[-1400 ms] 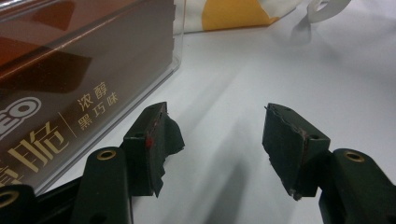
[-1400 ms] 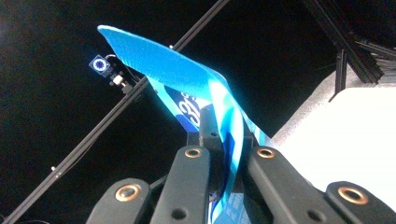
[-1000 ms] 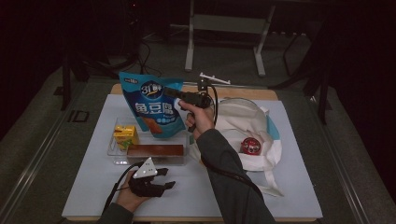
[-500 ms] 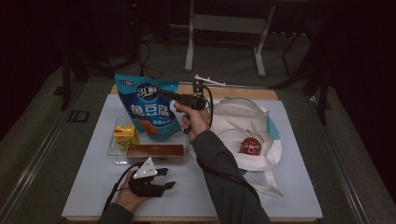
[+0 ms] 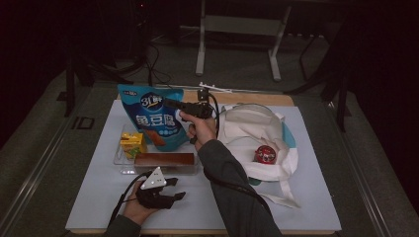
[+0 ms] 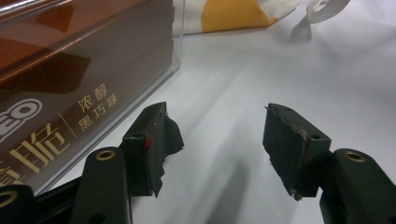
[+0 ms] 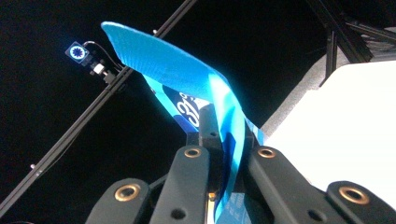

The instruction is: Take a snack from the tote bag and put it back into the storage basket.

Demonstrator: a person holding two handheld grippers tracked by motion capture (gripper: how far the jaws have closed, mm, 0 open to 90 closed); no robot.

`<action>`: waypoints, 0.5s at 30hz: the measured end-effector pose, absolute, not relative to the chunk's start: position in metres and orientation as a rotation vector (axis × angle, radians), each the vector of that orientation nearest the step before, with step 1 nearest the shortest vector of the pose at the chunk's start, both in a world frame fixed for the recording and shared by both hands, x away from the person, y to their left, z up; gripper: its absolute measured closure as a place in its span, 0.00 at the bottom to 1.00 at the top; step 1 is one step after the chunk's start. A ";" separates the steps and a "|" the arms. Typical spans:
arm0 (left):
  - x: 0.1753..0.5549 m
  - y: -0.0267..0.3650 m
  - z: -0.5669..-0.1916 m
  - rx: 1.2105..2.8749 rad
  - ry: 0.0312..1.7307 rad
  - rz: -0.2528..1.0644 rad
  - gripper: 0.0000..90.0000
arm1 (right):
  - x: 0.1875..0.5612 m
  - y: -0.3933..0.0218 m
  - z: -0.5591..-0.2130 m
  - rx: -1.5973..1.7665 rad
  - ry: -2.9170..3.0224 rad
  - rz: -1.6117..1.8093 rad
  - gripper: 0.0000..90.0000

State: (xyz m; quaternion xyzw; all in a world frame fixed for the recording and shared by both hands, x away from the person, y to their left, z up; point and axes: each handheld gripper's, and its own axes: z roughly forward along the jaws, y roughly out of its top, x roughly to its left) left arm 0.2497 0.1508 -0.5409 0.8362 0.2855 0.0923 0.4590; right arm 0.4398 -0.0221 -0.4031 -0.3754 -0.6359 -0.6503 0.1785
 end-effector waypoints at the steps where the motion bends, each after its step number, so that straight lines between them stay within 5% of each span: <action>1: 0.250 0.151 -0.541 2.059 0.704 0.227 0.45 | 0.440 -0.022 -0.404 -1.065 -1.804 -1.837 0.99; 15: 0.250 0.151 -0.541 2.060 0.704 0.225 0.45 | 0.445 -0.033 -0.417 -1.131 -1.850 -1.829 0.98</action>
